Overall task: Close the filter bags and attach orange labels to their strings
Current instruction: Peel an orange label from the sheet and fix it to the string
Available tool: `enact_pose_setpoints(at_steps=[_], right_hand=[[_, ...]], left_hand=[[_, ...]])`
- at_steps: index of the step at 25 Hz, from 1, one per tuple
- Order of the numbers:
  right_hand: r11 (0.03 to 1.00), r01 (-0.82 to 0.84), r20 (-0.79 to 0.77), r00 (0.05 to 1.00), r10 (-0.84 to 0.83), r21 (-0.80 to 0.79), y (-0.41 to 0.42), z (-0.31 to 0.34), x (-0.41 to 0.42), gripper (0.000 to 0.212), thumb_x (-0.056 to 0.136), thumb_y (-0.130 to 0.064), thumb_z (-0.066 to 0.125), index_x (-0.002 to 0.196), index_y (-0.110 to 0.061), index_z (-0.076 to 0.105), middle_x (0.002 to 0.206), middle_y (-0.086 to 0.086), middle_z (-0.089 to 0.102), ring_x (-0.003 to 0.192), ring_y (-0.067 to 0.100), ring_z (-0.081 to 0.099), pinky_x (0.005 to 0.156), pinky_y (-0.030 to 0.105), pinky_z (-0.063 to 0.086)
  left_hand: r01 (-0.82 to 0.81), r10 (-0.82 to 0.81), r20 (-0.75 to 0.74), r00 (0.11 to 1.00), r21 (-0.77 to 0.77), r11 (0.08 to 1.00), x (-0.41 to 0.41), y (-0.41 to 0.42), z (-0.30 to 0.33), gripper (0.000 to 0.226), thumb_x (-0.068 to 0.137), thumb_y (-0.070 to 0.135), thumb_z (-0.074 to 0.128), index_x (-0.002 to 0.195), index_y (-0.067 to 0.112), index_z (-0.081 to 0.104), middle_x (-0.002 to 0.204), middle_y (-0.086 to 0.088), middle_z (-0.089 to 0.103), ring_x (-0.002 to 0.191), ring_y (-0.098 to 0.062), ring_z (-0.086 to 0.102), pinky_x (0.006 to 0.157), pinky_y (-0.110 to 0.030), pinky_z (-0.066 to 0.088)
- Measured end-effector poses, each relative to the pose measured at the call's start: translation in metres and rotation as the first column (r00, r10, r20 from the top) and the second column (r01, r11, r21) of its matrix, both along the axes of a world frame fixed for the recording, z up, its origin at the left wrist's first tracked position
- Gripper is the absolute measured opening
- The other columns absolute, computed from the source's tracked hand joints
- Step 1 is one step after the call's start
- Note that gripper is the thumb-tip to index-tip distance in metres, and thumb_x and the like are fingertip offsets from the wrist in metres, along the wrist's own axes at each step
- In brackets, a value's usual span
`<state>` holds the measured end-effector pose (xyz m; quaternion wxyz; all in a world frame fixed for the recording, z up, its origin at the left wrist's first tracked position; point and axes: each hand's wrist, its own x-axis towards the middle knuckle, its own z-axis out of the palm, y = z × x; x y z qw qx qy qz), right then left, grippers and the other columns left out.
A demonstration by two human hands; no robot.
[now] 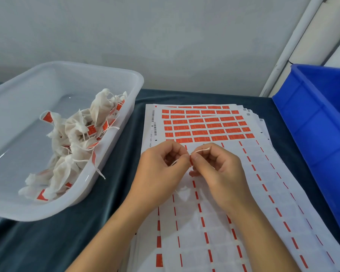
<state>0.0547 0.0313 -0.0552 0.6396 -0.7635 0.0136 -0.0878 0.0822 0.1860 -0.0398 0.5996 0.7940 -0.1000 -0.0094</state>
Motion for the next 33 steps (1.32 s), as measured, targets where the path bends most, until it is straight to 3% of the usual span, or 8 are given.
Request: enact_pose_setpoints(at_steps=[4,9,13,17,23,27,30,33], right_hand=[[0.999,0.053,0.025,0.998,-0.053,-0.008,-0.001,0.001,0.001,0.014,0.100,-0.020,0.066,0.092,-0.030,0.072,0.089,-0.009,0.073,0.090,0.015,0.072,0.072,0.027,0.064],[0.995,0.089,0.040,0.995,-0.087,-0.050,0.003,0.000,0.001,0.007,0.099,-0.030,0.069,0.095,-0.036,0.069,0.092,-0.013,0.072,0.091,0.011,0.069,0.072,0.020,0.061],[0.991,0.068,0.050,0.997,-0.063,-0.116,0.010,0.004,-0.003,0.004,0.098,-0.033,0.068,0.096,-0.037,0.068,0.091,-0.020,0.071,0.092,0.001,0.068,0.072,0.009,0.054],[0.984,-0.042,0.046,0.998,0.050,-0.172,0.025,0.017,-0.009,0.003,0.096,-0.037,0.067,0.098,-0.039,0.066,0.095,-0.020,0.073,0.093,0.004,0.072,0.078,0.020,0.062],[0.947,-0.293,0.208,0.926,0.316,-0.133,0.073,0.070,-0.019,0.008,0.098,-0.040,0.063,0.105,-0.042,0.067,0.100,-0.017,0.075,0.096,0.009,0.075,0.077,0.016,0.060],[0.869,-0.478,0.239,0.835,0.495,-0.129,0.121,0.100,-0.004,0.007,0.102,-0.033,0.062,0.106,-0.037,0.067,0.104,-0.013,0.075,0.101,0.012,0.074,0.083,0.029,0.062],[0.832,-0.373,0.183,0.860,0.476,-0.410,0.150,0.097,0.002,0.002,0.101,-0.038,0.061,0.099,-0.039,0.061,0.101,-0.021,0.067,0.100,0.000,0.065,0.083,0.020,0.053],[0.719,-0.181,0.233,0.869,0.436,-0.672,0.162,0.086,-0.001,0.008,0.100,-0.034,0.058,0.093,-0.030,0.058,0.101,-0.017,0.057,0.101,0.003,0.049,0.095,0.031,0.050]], left_hand=[[-0.022,0.007,0.079,0.997,0.197,0.980,-0.002,0.004,0.003,0.006,0.090,0.042,0.067,0.096,0.041,0.067,0.094,0.026,0.066,0.096,0.001,0.063,0.072,-0.013,0.053],[-0.046,-0.072,0.160,0.985,0.634,0.772,-0.007,0.020,0.004,0.023,0.088,0.057,0.062,0.110,0.051,0.057,0.106,0.030,0.050,0.100,0.003,0.051,0.073,-0.010,0.036],[-0.063,-0.035,0.148,0.988,0.613,0.788,-0.010,0.022,0.012,0.022,0.099,0.046,0.063,0.120,0.043,0.068,0.105,0.025,0.061,0.089,0.002,0.060,0.073,-0.009,0.043],[-0.125,-0.009,0.250,0.968,0.513,0.850,-0.030,0.036,0.028,0.036,0.100,0.035,0.067,0.135,0.036,0.064,0.114,0.018,0.069,0.096,0.000,0.065,0.081,-0.010,0.050],[-0.332,0.082,0.543,0.836,0.379,0.864,-0.072,0.082,0.064,0.030,0.098,0.016,0.072,0.122,0.033,0.068,0.100,0.018,0.068,0.087,-0.002,0.064,0.074,-0.019,0.052],[-0.502,0.184,0.657,0.731,0.335,0.798,-0.077,0.125,0.088,0.025,0.096,0.012,0.067,0.115,0.028,0.068,0.098,0.015,0.067,0.086,-0.006,0.062,0.074,-0.021,0.047],[-0.506,0.248,0.531,0.810,0.420,0.753,-0.070,0.146,0.085,0.020,0.095,0.004,0.067,0.104,0.022,0.069,0.092,0.009,0.068,0.084,-0.014,0.066,0.074,-0.035,0.052],[-0.426,0.270,0.359,0.893,0.484,0.765,-0.071,0.154,0.073,0.019,0.095,0.012,0.065,0.102,0.029,0.069,0.090,0.014,0.069,0.084,-0.008,0.064,0.075,-0.036,0.054]])
